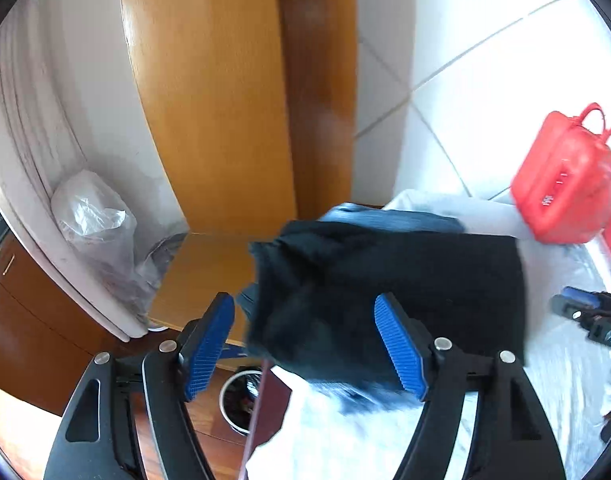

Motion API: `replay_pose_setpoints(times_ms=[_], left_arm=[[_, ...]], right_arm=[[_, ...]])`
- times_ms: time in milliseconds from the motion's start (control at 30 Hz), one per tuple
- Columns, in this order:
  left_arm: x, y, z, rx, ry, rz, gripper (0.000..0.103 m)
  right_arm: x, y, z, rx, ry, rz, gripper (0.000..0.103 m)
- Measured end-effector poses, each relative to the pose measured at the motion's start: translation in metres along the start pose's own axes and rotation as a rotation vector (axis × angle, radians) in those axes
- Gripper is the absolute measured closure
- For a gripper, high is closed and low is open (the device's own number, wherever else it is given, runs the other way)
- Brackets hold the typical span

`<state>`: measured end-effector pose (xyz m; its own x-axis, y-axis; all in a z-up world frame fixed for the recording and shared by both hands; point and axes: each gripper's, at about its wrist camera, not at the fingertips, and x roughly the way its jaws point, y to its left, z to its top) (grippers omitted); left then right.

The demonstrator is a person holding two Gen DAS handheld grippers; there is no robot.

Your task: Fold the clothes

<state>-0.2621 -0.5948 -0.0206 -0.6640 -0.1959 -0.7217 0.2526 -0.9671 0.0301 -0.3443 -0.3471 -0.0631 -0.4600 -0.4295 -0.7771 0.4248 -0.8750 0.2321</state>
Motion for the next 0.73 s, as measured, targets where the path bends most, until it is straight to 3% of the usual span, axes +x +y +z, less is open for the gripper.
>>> replay_pose_setpoints(times_ms=[67,133,167,333,733], left_arm=[[-0.005,-0.012,-0.004,-0.013,0.011,-0.021,0.029],[-0.007,-0.023,-0.003,-0.025,0.025,-0.039,0.029],[-0.008,-0.028,-0.006,-0.024,0.028,-0.043,0.029],[-0.014,-0.054,-0.010,-0.006,0.046,-0.054,0.029],[-0.015,-0.050,-0.020,-0.027,0.038,-0.068,0.029]], right_arm=[[-0.012,0.008,-0.009,-0.017,-0.014,-0.007,0.038],[-0.025,0.012,-0.015,-0.026,-0.045,-0.016,0.017],[-0.031,0.014,-0.018,-0.033,-0.060,-0.020,0.002],[-0.047,0.029,-0.023,-0.091,-0.083,-0.041,0.000],[-0.044,0.045,-0.031,-0.105,-0.051,-0.046,0.000]])
